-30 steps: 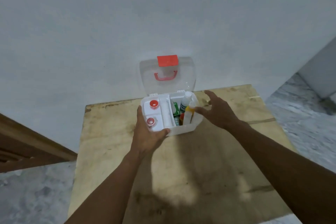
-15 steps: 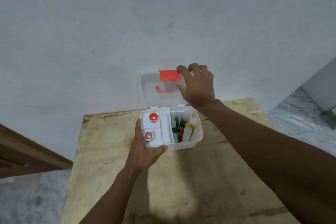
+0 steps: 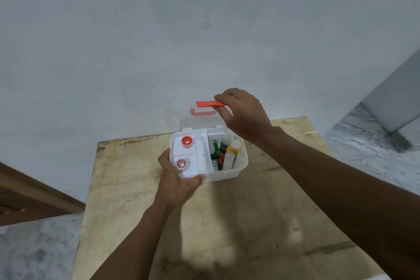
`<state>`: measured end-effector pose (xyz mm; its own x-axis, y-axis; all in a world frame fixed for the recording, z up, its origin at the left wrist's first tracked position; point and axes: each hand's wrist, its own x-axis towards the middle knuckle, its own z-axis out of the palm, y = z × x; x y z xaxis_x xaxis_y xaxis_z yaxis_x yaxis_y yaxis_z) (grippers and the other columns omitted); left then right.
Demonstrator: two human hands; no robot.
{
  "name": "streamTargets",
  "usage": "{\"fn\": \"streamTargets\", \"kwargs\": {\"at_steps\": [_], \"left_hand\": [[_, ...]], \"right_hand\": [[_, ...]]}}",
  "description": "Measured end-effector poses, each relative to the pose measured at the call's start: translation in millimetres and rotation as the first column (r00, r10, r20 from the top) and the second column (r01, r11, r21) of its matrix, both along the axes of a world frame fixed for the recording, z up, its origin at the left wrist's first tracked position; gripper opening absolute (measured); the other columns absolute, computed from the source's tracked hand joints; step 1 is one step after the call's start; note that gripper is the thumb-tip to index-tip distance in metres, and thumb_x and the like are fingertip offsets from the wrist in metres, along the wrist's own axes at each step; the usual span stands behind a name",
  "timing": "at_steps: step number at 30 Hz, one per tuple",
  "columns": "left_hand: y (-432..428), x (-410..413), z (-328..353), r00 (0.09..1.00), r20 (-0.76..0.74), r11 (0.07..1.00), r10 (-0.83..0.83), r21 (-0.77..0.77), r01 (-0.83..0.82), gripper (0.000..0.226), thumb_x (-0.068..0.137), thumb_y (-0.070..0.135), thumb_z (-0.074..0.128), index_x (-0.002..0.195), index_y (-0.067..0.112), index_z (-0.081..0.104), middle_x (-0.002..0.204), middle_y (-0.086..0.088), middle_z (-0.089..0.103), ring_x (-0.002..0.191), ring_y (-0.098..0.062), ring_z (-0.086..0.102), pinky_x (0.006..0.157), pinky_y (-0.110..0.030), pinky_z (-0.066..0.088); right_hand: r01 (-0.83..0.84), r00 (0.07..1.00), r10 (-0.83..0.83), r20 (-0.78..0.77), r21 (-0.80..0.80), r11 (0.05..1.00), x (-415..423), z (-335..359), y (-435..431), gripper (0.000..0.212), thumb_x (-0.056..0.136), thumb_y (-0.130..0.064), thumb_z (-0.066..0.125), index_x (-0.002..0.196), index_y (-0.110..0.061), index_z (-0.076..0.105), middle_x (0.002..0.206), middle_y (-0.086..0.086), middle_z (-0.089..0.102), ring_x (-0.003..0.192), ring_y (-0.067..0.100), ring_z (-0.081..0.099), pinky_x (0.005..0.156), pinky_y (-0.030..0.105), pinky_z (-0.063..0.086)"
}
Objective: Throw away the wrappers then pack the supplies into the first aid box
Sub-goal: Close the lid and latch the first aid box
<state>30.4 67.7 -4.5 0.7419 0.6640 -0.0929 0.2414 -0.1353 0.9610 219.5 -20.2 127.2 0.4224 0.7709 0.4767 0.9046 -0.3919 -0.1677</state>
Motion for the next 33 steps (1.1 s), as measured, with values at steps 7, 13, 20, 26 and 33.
{"fn": "streamTargets", "kwargs": {"at_steps": [7, 13, 20, 26, 33], "left_hand": [[-4, -4, 0, 0.998, -0.012, 0.998, 0.066, 0.023, -0.065, 0.101, 0.065, 0.022, 0.091, 0.140, 0.021, 0.024, 0.111, 0.024, 0.045, 0.091, 0.009, 0.055, 0.061, -0.001, 0.045], [-12, -8, 6, 0.996, 0.029, 0.996, 0.084, 0.010, -0.084, 0.096, 0.066, 0.023, 0.090, 0.140, 0.020, 0.029, 0.122, 0.008, 0.052, 0.102, -0.009, 0.059, 0.067, -0.004, 0.048], [-23, -6, 9, 0.983, 0.064, 0.984, 0.172, -0.052, -0.169, 0.098, 0.061, 0.027, 0.093, 0.137, 0.024, 0.031, 0.113, 0.017, 0.051, 0.093, -0.002, 0.060, 0.065, -0.007, 0.050], [-21, -7, 5, 0.984, 0.057, 0.986, 0.167, -0.024, -0.166, 0.099, 0.061, 0.031, 0.092, 0.138, 0.023, 0.030, 0.111, 0.026, 0.050, 0.090, 0.005, 0.058, 0.064, -0.003, 0.048], [-17, -16, -1, 0.988, 0.045, 0.985, 0.149, 0.086, -0.153, 0.086, 0.067, 0.038, 0.084, 0.135, 0.015, 0.036, 0.125, 0.004, 0.056, 0.105, -0.009, 0.059, 0.071, 0.000, 0.045]], "right_hand": [[-0.015, 0.995, 0.005, -0.101, -0.104, 0.994, -44, -15, -33, 0.015, 0.096, -0.018, 0.058, 0.093, -0.006, 0.065, 0.087, 0.009, 0.069, 0.072, 0.024, 0.062, 0.066, 0.032, 0.054], [0.021, 0.996, -0.040, -0.083, -0.218, 0.976, -66, -27, -46, 0.015, 0.099, -0.024, 0.054, 0.097, -0.010, 0.058, 0.089, 0.008, 0.070, 0.068, 0.022, 0.062, 0.064, 0.038, 0.057], [0.032, 0.994, -0.068, -0.088, -0.359, 0.933, -77, -22, -46, 0.020, 0.096, -0.024, 0.059, 0.111, -0.011, 0.056, 0.110, 0.009, 0.070, 0.086, 0.026, 0.067, 0.079, 0.037, 0.058], [0.020, 0.994, -0.057, -0.090, -0.368, 0.930, -86, -39, -50, 0.032, 0.094, -0.026, 0.063, 0.121, -0.010, 0.057, 0.120, 0.007, 0.068, 0.099, 0.023, 0.069, 0.090, 0.038, 0.055], [0.043, 0.999, -0.036, 0.026, -0.350, 0.936, -88, -58, -58, 0.042, 0.067, -0.019, 0.090, 0.100, -0.005, 0.069, 0.095, 0.010, 0.075, 0.077, 0.025, 0.074, 0.069, 0.041, 0.061]]}}
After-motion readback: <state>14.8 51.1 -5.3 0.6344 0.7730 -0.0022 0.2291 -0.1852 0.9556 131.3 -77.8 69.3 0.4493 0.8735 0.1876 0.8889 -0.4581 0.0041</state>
